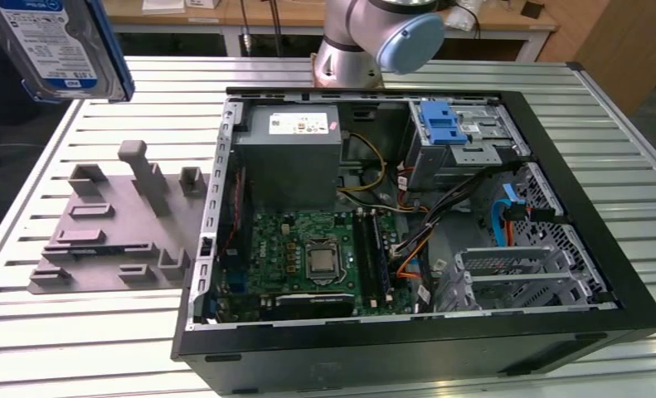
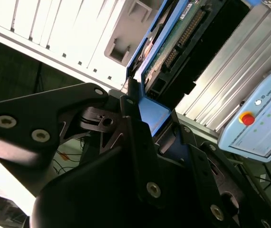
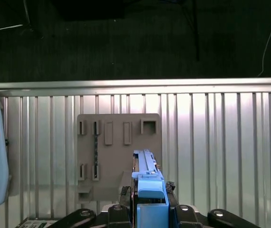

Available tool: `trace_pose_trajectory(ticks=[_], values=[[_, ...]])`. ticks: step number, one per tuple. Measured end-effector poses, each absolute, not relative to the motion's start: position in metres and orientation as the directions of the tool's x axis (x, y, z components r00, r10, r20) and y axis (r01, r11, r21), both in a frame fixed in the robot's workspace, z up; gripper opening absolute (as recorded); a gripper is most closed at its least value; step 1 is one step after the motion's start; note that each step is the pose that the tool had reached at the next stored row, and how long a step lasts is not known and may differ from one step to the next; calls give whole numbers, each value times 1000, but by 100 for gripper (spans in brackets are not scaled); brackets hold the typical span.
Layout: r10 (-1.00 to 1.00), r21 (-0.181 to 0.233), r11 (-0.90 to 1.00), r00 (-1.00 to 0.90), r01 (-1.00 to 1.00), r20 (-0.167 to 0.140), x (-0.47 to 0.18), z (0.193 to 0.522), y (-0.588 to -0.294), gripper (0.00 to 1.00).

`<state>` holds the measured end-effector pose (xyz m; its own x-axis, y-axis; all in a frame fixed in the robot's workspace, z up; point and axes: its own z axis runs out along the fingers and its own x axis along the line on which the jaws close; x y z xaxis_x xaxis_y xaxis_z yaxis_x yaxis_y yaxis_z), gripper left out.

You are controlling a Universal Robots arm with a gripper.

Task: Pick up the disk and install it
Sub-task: 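Pick up the disk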

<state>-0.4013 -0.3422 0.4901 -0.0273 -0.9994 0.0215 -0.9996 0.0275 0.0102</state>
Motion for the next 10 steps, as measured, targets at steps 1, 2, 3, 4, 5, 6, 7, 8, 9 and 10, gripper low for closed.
trace_pose_trajectory(ticks=[1,2,3,4,5,6,7,8,9,10], values=[[-999,10,28,-27,-1000,21,-401,490,-344,36],[-999,10,28,-27,-1000,22,-401,490,-346,36],[-999,10,28,-27,-1000,21,-401,490,-349,36],[-999,10,28,-27,-1000,21,-400,490,-351,36],[-999,10,28,-27,-1000,21,-400,490,-352,36],[-999,10,28,-27,-1000,21,-399,490,-354,36],[-999,10,28,-27,-1000,21,-399,490,-355,36],[-999,10,28,-27,-1000,21,-397,490,-356,36],[-999,10,28,-27,-1000,21,-396,490,-356,36],[-999,10,28,-27,-1000,21,-395,490,-357,36]])
